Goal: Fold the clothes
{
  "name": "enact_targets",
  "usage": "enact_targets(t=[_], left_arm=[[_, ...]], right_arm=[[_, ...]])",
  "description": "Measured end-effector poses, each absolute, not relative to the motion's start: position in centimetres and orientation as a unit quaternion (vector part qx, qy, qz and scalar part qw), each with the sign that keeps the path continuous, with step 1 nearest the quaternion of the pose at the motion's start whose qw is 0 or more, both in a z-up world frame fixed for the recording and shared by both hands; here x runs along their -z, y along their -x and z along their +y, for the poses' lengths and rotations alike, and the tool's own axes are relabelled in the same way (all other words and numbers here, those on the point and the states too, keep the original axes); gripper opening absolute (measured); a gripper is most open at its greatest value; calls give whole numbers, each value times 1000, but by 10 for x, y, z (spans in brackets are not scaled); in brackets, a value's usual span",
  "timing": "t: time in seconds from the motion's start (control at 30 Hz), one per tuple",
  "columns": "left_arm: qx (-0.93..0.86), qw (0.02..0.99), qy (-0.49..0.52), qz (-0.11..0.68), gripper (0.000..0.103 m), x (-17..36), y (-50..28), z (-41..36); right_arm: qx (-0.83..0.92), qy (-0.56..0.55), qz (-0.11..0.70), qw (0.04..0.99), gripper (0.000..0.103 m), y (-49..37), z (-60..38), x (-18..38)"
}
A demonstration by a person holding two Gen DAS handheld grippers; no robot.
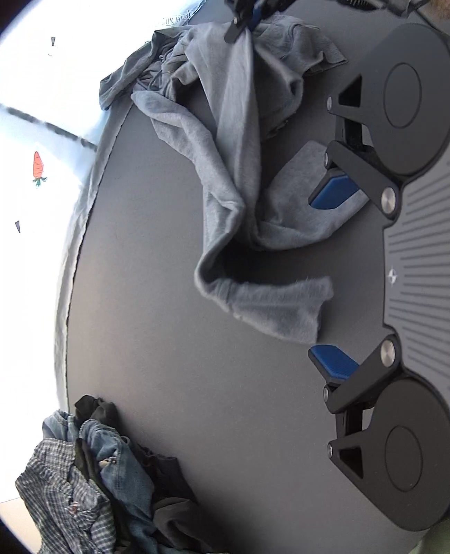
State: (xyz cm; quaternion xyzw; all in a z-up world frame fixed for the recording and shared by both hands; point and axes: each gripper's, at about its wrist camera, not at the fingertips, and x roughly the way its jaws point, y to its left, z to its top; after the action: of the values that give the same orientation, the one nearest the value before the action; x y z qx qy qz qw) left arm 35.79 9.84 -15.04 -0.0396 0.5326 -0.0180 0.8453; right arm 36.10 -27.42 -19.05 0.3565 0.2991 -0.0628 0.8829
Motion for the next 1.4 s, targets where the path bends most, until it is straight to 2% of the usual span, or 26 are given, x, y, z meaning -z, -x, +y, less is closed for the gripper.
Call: enact_targets(t=[0.17,0.2,0.23,0.4,0.53,0.57,0.63,0.67,0.7,0.77,0.9,0.97,1.03,1.07,1.13,1.17,1.23,1.4], left_arm=[[19,840,47,540,86,160,-348,71],[20,840,48,540,86,162,-347,66],[21,840,49,540,86,164,-347,60],[25,839,57,540,86,170,-363,34],[30,844,45,533,86,171,-386,11],[32,846,36,531,86,170,-391,5],[37,848,14,529,86,170,-397,-8],[41,848,0,528,86,171,-399,-14],[46,847,-14,529,86,174,-400,-19],[56,841,-42,536,86,182,-401,-26],[69,834,-93,540,86,195,-406,-38],[82,833,-106,538,86,198,-411,-44],[101,835,-109,530,86,198,-418,-51],[110,837,-111,525,86,197,-422,-55],[123,839,-115,517,85,196,-433,-65],[128,841,-118,513,84,196,-438,-70],[139,844,-123,504,83,195,-449,-83],[168,844,-131,492,82,197,-464,-107]], right_arm=[[101,-343,257,898,11,-317,-348,158],[113,-341,248,900,10,-309,-366,152],[122,-344,239,900,4,-302,-385,147],[182,-322,198,908,0,-282,-458,128],[234,-288,202,906,2,-290,-491,129],[240,-283,218,903,5,-297,-493,132],[242,-286,252,892,22,-307,-491,144],[237,-290,262,889,46,-310,-486,151],[227,-295,271,888,59,-311,-478,160],[212,-307,290,881,59,-313,-464,178],[209,-331,333,858,73,-313,-442,210],[205,-340,353,848,73,-314,-434,222],[190,-341,353,850,71,-314,-429,225],[179,-342,347,855,65,-314,-428,225],[166,-337,340,862,21,-315,-428,222],[169,-322,341,867,15,-316,-429,217],[184,-281,327,883,10,-315,-433,202],[312,-111,242,912,10,-299,-462,137]])
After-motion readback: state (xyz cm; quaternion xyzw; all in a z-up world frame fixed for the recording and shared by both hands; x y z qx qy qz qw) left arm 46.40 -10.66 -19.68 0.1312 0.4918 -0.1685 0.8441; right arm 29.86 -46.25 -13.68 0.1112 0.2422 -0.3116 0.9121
